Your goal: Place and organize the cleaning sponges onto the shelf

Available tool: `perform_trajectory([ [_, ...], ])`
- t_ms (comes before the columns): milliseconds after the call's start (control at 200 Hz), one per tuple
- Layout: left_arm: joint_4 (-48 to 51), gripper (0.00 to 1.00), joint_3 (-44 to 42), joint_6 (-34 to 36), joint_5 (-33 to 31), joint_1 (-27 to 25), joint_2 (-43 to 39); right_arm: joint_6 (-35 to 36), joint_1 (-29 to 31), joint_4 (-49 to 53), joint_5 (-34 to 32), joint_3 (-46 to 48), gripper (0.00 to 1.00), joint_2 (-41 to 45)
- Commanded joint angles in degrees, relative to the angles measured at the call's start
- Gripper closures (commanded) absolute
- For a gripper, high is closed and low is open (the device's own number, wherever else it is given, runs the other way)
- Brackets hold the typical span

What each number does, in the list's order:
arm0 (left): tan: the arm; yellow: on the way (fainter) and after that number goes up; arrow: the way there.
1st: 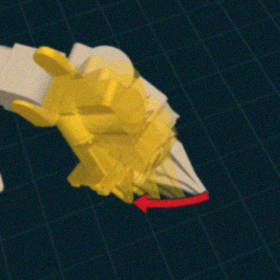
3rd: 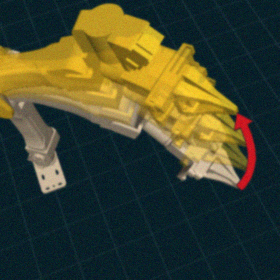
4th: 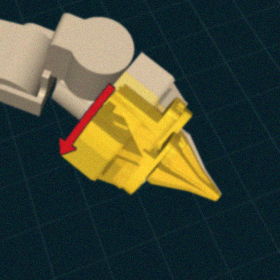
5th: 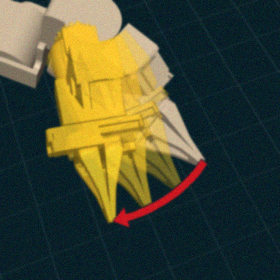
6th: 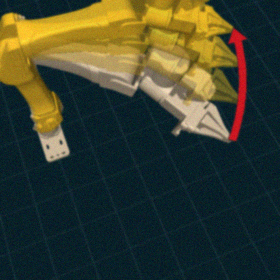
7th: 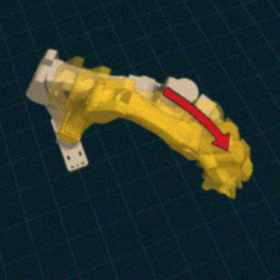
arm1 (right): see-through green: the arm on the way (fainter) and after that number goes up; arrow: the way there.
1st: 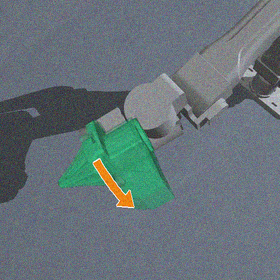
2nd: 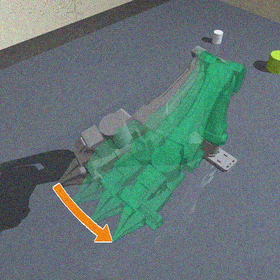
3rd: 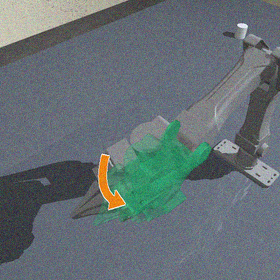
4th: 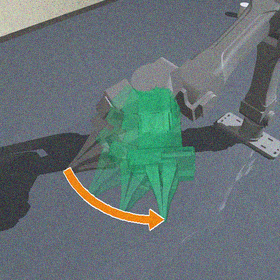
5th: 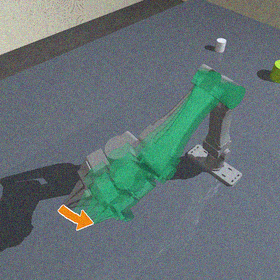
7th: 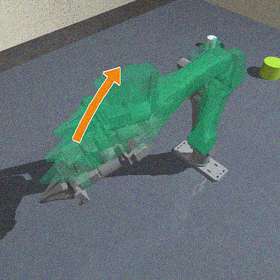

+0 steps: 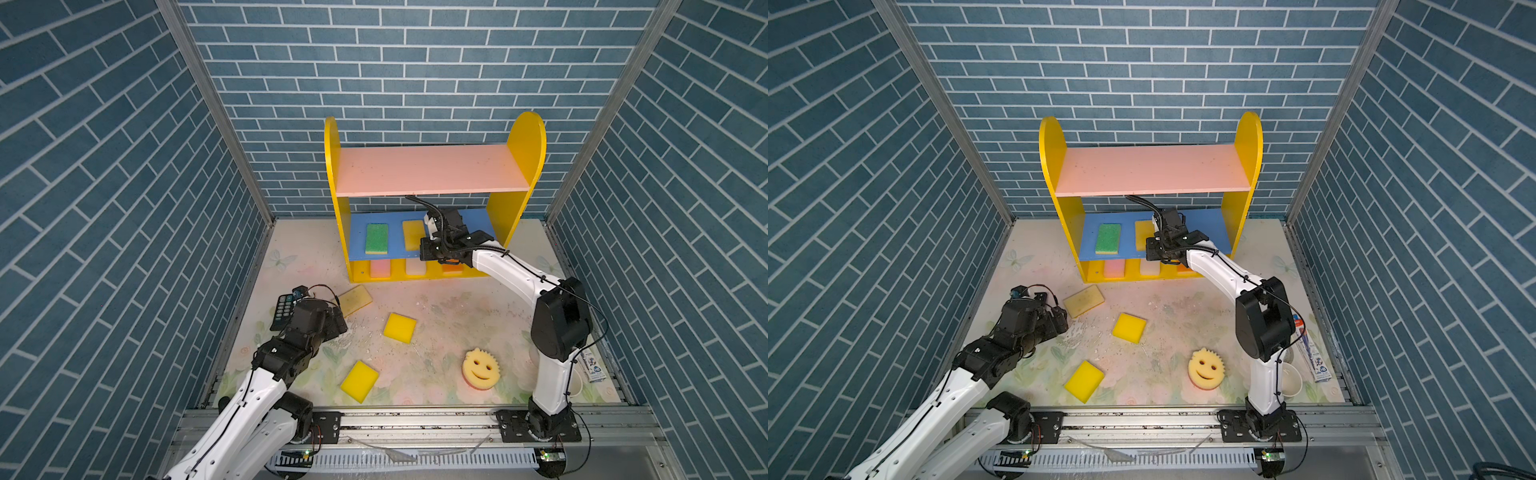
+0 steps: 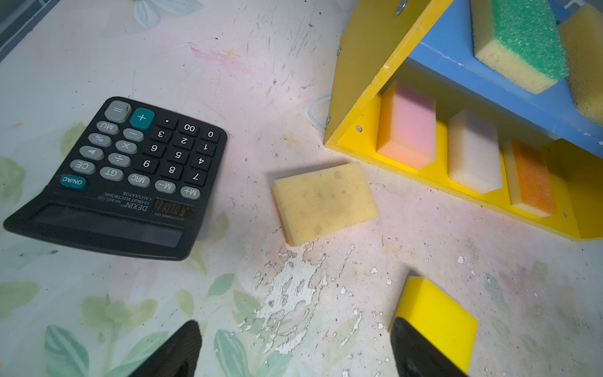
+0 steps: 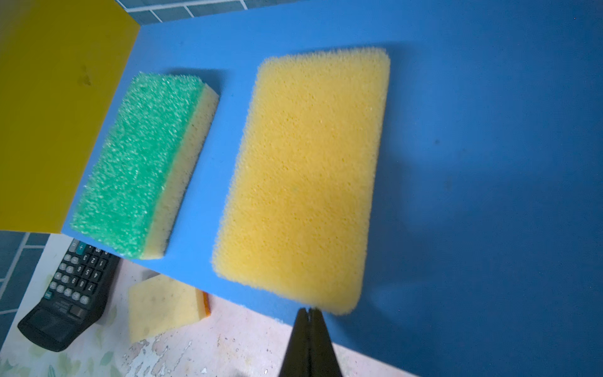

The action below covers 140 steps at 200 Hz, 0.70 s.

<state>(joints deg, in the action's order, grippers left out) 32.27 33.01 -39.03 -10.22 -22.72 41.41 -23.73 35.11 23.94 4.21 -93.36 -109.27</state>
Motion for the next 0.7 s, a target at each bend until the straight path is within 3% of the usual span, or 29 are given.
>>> perform_trajectory([
  [0, 0.1, 0.08, 0.1, 0.4, 0.1, 0.4, 0.5, -0.8, 0.0, -4.8, -1.6, 4.9, 1.0, 5.7],
  [280, -0.2, 0.08, -0.1, 0.3, 0.5, 0.3, 0.7, -2.0, -1.5, -7.7, -7.4, 8.8, 1.0, 8.9],
  [695, 1.4, 0.08, -0.3, 0.2, -0.5, 0.4, -1.3, -4.6, -3.7, -7.7, -4.0, 2.1, 1.0, 1.5],
])
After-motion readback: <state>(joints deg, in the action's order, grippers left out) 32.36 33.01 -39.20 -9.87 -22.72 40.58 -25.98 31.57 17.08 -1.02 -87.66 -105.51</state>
